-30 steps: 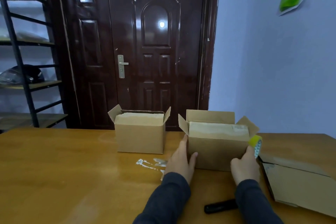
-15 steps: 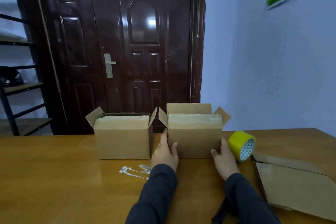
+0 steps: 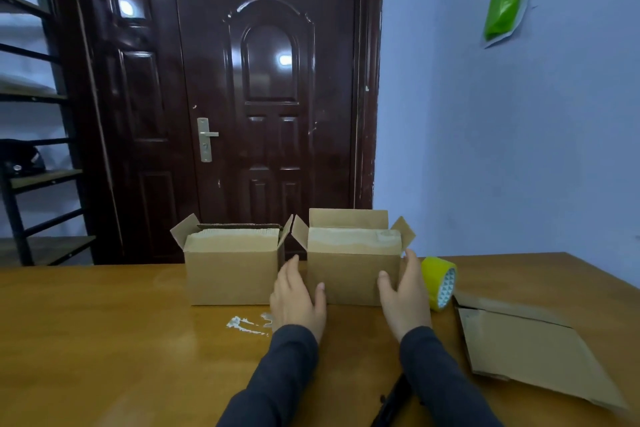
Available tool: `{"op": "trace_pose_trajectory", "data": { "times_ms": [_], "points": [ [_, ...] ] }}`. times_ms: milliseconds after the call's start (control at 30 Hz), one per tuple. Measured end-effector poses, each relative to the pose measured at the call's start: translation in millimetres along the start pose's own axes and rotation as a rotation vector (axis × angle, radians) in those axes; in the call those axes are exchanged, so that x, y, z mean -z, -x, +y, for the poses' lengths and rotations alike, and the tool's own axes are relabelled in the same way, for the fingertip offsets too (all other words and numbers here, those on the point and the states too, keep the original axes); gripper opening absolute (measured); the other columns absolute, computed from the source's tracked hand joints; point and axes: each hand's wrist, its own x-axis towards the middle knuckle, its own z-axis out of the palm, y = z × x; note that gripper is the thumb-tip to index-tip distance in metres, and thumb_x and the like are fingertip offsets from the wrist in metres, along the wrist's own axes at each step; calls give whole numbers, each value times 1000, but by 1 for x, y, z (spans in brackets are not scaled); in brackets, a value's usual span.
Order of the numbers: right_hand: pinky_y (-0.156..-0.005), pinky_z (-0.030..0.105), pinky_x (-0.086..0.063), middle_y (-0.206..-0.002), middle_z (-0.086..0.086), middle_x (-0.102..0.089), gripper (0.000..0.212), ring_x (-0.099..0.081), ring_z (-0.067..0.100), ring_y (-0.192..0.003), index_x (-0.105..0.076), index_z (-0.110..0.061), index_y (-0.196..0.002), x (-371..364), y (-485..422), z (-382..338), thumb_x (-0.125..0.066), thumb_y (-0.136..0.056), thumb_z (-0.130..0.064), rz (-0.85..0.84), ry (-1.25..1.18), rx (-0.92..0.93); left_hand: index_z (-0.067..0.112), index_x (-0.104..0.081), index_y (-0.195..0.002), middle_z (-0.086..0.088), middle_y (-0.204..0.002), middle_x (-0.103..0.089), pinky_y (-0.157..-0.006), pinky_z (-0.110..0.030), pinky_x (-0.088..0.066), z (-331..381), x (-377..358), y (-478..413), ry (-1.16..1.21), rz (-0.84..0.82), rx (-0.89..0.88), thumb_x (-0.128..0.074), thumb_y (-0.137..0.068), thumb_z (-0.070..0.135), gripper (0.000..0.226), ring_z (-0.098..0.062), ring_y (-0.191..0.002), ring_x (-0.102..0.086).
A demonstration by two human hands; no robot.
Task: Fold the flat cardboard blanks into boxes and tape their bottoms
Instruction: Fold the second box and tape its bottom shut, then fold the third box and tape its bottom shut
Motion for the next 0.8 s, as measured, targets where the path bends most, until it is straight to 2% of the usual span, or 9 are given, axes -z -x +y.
{"op": "trace_pose_trajectory", "data": {
  "times_ms": [133, 267, 433, 533, 600, 733, 800],
  "points": [
    [-113, 36, -31, -154, 3, -32, 74, -32, 21, -140, -16, -19, -152, 33, 5, -35, -55, -91, -37, 44, 259, 154, 15, -29, -147, -2, -146, -42, -110, -34, -32, 25, 38, -8, -5, 44, -90, -52, -93, 38, 63, -18, -133, -40],
    [-116, 40, -29, -157, 2, -27, 79, -26, 21, -144, -15, -21, -152, 79, -1, -59, -56, -89, -45, -13, 387, 227, 17, -34, -144, 0, -138, -50, -108, -37, -36, 65, 70, -14, -10, 65, -164, -53, -91, 36, 59, -20, -128, -45],
    [-117, 46, -22, -160, 7, -17, 80, -14, 26, -147, -11, -23, -153, 150, -4, -69, -50, -88, -52, -76, 690, 320, 24, -35, -142, 6, -124, -57, -105, -39, -35, 133, 83, 3, 46, -54, -226, -52, -92, 38, 55, -21, -123, -44],
    [-116, 47, -22, -159, 9, -19, 80, -14, 27, -147, -14, -23, -153, 197, -4, -64, -52, -88, -52, -114, 804, 284, 27, -32, -143, 2, -126, -58, -101, -42, -40, 171, 67, 20, 55, -186, -236, -53, -90, 42, 59, -26, -120, -49],
    [-115, 47, -24, -159, 9, -19, 80, -16, 27, -146, -15, -24, -153, 226, 0, -53, -52, -88, -52, -155, 866, 207, 25, -30, -144, -1, -131, -57, -98, -41, -44, 195, 48, 36, 35, -342, -245, -54, -90, 42, 62, -27, -117, -53],
    [-107, 46, -37, -154, 9, -30, 85, -35, 31, -137, -14, -25, -152, 270, 9, -9, -57, -84, -51, -275, 863, -102, 19, -22, -150, -8, -140, -46, -89, -34, -44, 225, 9, 78, -32, -751, -138, -59, -89, 42, 75, -29, -120, -52],
    [-101, 43, -43, -149, 11, -38, 88, -45, 31, -129, -12, -23, -153, 284, 15, 19, -60, -84, -50, -353, 809, -265, 16, -12, -154, -11, -147, -38, -97, -36, -40, 232, -8, 97, -84, -899, -49, -60, -90, 42, 84, -32, -129, -44]
  ]
}}
